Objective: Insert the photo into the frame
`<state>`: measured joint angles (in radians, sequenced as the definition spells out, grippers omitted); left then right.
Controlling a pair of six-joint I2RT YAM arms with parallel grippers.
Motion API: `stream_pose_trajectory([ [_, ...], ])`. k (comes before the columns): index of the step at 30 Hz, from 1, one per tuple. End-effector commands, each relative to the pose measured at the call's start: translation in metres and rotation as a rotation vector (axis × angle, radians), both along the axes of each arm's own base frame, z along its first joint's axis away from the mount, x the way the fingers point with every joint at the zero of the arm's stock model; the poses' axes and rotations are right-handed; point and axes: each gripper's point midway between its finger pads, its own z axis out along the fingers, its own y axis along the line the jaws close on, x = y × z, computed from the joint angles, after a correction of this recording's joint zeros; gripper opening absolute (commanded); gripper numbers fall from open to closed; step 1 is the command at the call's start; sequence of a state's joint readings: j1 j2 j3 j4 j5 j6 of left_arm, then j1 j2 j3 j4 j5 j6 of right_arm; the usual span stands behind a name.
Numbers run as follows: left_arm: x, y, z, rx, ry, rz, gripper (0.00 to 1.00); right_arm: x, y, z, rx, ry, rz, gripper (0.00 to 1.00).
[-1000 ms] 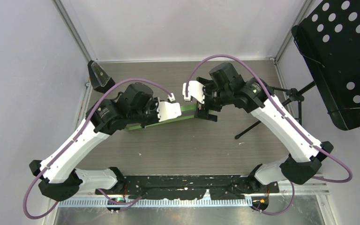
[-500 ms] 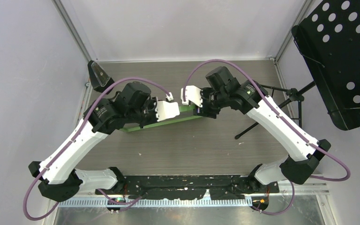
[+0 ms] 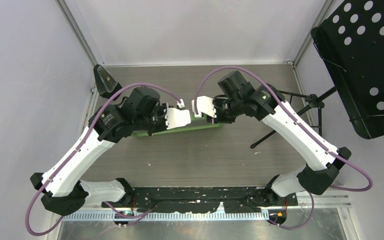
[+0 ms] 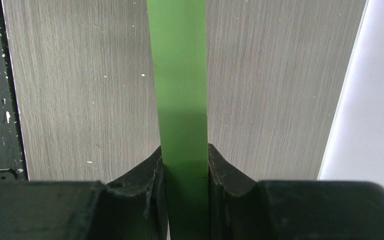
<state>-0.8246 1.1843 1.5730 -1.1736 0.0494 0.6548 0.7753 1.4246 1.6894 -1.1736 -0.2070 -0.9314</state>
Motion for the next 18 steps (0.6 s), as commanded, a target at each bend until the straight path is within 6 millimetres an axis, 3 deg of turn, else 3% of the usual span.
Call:
stream_pose_trajectory([
  [1, 0.027, -0.012, 0.064, -0.197, -0.19, 0.065, 0.41, -0.006, 0.009, 0.022, 0.093, 0.042, -0.036, 0.05],
  [3, 0.031, -0.009, 0.068, -0.2, -0.212, 0.089, 0.61, -0.007, 0.01, 0.026, 0.102, 0.051, -0.043, 0.05],
  [6, 0.038, -0.004, 0.076, -0.212, -0.247, 0.13, 0.75, -0.009, 0.011, 0.03, 0.112, 0.079, -0.062, 0.05],
  [14, 0.052, 0.019, 0.11, -0.32, -0.342, 0.28, 0.98, -0.007, 0.019, 0.055, 0.186, 0.139, -0.13, 0.05],
  [18, 0.054, 0.032, 0.12, -0.373, -0.369, 0.351, 1.0, 0.001, 0.022, 0.063, 0.247, 0.179, -0.197, 0.05],
])
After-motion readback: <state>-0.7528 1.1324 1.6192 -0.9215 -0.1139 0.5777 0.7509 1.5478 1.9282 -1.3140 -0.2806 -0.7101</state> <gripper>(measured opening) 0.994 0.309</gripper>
